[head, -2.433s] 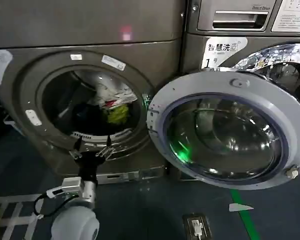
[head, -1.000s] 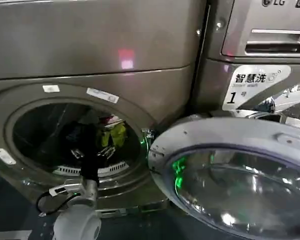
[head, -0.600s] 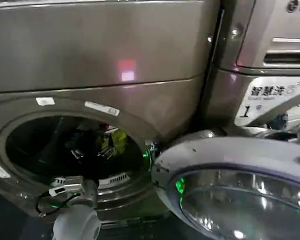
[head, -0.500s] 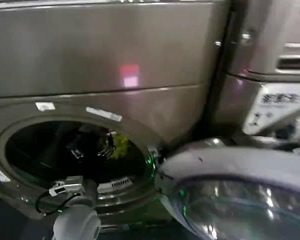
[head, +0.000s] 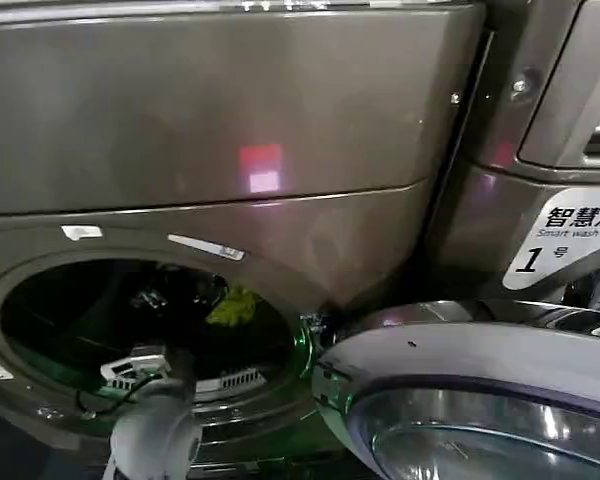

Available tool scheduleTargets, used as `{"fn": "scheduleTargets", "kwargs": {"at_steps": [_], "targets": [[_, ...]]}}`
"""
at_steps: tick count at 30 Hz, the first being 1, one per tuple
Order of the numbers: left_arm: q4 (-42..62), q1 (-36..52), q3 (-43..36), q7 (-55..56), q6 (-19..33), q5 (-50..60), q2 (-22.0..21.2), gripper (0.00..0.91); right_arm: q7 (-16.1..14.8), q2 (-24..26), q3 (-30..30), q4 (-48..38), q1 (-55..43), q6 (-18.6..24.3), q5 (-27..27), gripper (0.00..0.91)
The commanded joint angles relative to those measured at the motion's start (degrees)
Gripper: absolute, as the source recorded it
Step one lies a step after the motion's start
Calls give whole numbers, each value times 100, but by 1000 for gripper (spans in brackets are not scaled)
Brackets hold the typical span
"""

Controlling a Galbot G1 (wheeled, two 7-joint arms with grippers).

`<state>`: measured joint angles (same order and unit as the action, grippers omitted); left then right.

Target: Grasp the clothes from the dryer.

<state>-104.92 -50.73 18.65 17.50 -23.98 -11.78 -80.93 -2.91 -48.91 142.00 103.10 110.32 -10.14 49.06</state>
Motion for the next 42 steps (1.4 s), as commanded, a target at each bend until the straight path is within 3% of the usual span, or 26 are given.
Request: {"fn": "scheduleTargets", "kwargs": {"at_steps": [1,9,16,22,28,30,34,38,42], "targets": [[1340,1079,-10,-108,-7,-110,-56,907,-1,1,27,8,16,-1,9,907],[2523,1728,-36,-225,84,-45,-47,907,-17,51,16,-14,-49,-1,71,907],[3221,2368,-232,-826,-239,-156,146,907,-30,55,-66,-24,-168,-4,79,907],[3757,2803,-477,-2311,-576,55,374,907,-42,23,22,-26,-109,-6,132,907],[4516,3289,-815,-3582,-579,1261,367,907,-44,27,99,-12,-38,-14,180,907],[4632,3372,-949,-3955,-414,1654,438,907,-44,17,112,-10,-21,-15,192,907],[5111,3753,-1548,-5067,395,2482,763,907,-50,22,171,-26,44,-14,208,907],[5680,4193,-2083,-5662,1654,2873,819,907,-43,27,171,2,63,-16,210,907],[6358,4677,-2505,-6072,1970,3667,693,907,-45,13,217,25,124,-19,224,907]]}}
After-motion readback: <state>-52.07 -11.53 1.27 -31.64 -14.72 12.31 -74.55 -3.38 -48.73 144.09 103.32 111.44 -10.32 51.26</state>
